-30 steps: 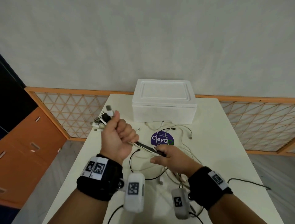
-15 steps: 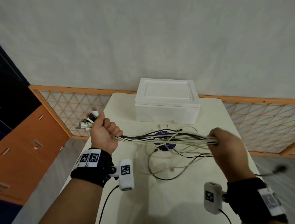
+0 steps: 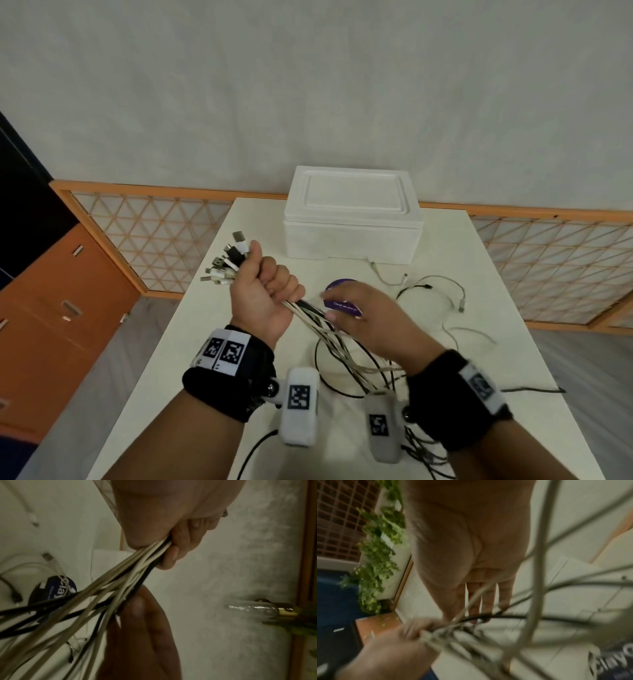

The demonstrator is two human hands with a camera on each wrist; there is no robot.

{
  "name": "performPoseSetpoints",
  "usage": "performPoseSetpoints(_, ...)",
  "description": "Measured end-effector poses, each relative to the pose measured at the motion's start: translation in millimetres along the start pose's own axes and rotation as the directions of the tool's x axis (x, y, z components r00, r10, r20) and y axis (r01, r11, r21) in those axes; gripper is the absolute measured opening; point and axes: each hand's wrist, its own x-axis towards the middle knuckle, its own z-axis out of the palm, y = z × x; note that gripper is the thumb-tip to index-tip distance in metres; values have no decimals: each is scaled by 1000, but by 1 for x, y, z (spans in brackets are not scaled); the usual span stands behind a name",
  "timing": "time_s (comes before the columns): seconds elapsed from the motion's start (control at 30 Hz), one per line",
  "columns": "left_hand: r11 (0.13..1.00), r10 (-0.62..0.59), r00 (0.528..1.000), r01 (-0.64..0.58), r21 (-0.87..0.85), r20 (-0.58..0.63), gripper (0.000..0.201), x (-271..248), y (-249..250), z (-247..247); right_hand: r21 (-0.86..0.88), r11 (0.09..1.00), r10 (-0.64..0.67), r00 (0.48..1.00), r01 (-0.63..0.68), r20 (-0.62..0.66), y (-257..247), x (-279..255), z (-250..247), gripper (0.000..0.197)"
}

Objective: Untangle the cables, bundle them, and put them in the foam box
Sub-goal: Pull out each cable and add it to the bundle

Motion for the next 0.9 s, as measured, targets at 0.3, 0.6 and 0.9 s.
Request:
performPoseSetpoints(0.3,998,8,1000,-8,70,11,59,-4,8,0,5,999,32,988,-33,154,-13,5,34,21)
performPoseSetpoints(0.6,997,-53,997,49,62,64,59,-14,1,5,-415,884,282,953,-213,113,3,6,47,18)
performPoseSetpoints(0.9,1000,2,999,-2,9,49,60,-9,27,8,-445,822,453,881,-356,132,48,-6,10,53)
